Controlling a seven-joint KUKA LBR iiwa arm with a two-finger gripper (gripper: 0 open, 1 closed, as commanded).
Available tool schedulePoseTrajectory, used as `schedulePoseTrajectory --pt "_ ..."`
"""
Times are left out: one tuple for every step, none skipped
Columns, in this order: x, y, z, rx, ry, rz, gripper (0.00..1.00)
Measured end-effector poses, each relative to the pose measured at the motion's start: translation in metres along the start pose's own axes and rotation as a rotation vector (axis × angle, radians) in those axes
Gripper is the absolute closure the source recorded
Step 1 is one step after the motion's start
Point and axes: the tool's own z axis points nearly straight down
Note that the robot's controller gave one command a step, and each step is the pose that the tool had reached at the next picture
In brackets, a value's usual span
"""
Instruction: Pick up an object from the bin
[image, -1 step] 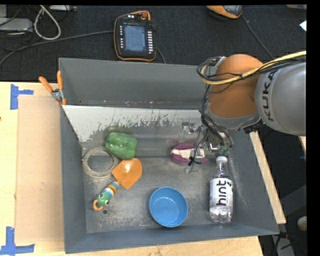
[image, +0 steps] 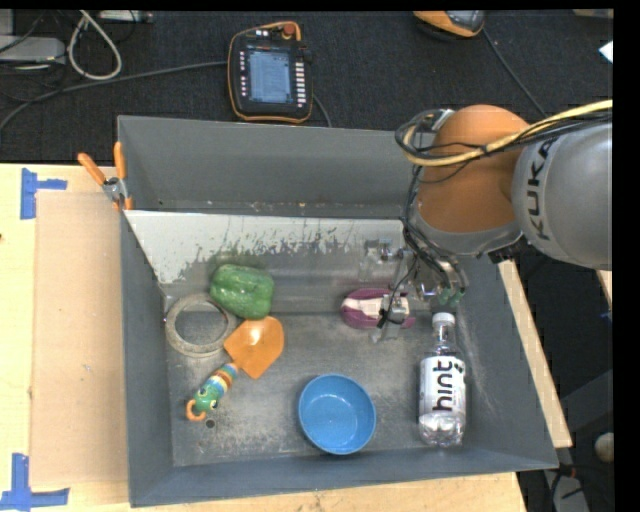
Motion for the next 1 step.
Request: schedulePoseTrajectory --pt "0.0972 0.0376 0.1164 -0.002 0.017 0.017 0.0"
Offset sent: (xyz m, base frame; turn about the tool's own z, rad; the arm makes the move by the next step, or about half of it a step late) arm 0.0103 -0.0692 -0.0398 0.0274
